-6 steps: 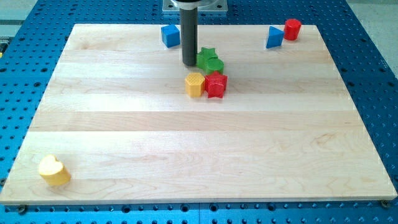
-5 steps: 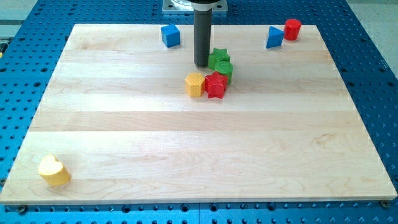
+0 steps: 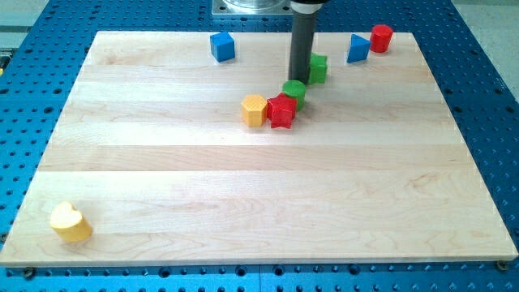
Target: Place the green blocks in a diagonal line
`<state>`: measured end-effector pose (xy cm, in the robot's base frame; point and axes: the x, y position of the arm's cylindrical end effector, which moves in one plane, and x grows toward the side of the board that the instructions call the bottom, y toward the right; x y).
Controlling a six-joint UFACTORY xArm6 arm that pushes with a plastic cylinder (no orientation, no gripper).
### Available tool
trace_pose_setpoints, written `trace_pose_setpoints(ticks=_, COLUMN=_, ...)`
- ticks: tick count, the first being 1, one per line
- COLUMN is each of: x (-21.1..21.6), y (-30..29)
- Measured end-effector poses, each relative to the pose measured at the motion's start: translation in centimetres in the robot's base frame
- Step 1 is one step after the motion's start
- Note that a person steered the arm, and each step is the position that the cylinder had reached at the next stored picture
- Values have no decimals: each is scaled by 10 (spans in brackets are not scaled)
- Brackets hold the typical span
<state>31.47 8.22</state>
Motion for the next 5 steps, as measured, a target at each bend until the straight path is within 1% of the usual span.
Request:
trace_pose_setpoints(ticks=1, x=14, y=25)
trace_pose_setpoints(ticks=2, x=41, y=62)
trace_pose_setpoints(ticks=3, x=62, y=12)
trace_pose_setpoints(ticks=4, x=62, y=-30)
trace_pose_setpoints(ticks=5, x=84, y=-16)
